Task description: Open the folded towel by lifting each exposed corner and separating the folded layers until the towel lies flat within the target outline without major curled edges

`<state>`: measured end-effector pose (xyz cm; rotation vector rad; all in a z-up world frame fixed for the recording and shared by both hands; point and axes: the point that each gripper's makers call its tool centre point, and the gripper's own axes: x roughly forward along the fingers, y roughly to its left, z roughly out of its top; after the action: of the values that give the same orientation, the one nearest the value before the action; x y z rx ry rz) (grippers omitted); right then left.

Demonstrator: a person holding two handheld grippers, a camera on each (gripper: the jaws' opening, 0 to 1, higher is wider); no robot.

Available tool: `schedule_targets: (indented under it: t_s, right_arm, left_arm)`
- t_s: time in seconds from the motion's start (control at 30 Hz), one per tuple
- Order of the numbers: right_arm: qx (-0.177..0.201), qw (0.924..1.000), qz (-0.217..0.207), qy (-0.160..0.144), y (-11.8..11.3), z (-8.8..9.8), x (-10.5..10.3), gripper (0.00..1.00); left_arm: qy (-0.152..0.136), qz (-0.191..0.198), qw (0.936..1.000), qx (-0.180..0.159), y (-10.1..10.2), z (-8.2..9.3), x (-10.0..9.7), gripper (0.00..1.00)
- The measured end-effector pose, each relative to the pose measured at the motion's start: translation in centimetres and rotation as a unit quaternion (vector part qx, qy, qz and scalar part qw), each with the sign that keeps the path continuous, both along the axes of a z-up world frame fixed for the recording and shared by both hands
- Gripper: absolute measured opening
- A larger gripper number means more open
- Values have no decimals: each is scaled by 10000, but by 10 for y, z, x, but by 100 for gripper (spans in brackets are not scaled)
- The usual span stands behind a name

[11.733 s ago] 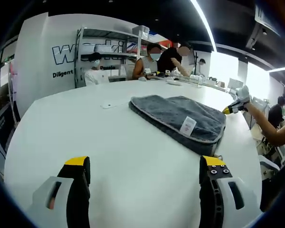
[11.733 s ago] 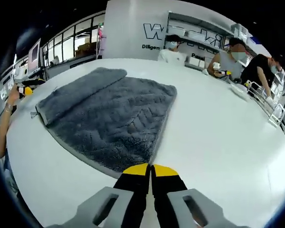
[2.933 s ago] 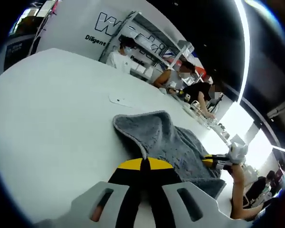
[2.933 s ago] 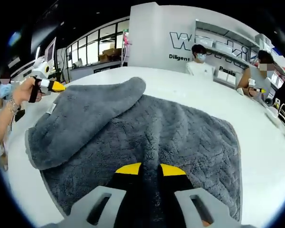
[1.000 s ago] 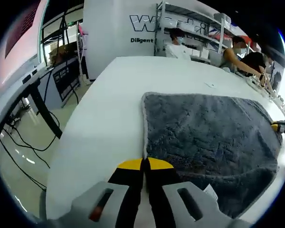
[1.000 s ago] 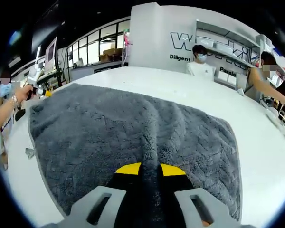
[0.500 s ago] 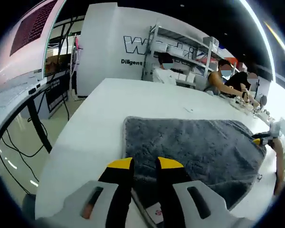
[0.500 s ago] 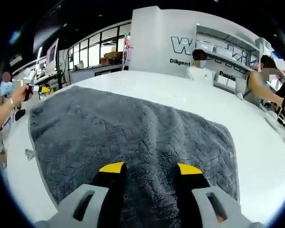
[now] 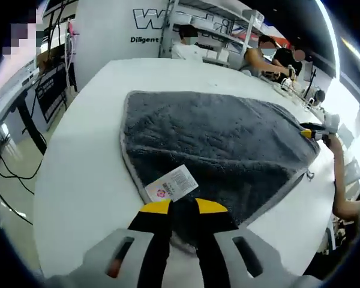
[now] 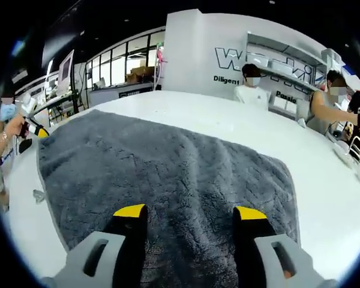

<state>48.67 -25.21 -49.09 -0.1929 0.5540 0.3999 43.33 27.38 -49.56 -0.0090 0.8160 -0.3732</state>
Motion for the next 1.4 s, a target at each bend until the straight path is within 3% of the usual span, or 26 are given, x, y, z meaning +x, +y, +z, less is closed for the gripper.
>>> schedule_targets:
  t_s: [0.13, 0.43, 0.6, 1.0, 1.03, 1.17, 1.3, 1.4]
  right_arm:
    - [-21, 10000, 5, 12, -1, -1, 0, 57]
    - [-83, 9999, 25, 90, -1, -5, -2, 57]
    - [-72, 9999, 36, 92, 0, -5, -2, 57]
    - [-176, 9997, 115, 98, 0, -5, -1, 61]
    - [-189, 9997, 129, 98, 0, -5, -2, 61]
    - [-167, 9997, 186, 77, 2, -3, -2, 62]
    - [-60, 9997, 244, 46, 2, 1, 0, 63]
    - [79, 9994, 329, 21, 5, 5, 1, 63]
  left_arm:
    - [-47, -26, 9997, 243, 5, -3, -1, 1]
    - [-141, -118, 9996, 193, 7, -3, -6, 1]
    - [-40, -369, 9976, 588, 16, -4, -9, 1]
    - [-108, -539, 9944, 903, 20, -2, -13, 3]
    - [-130, -558, 9944, 883, 17, -2, -14, 6]
    - [-364, -748, 9963, 204, -10, 11, -16, 20]
    - [-715, -913, 9928, -293, -42, 29, -19, 21]
    - [-787, -1097, 9902, -354, -62, 31, -25, 20]
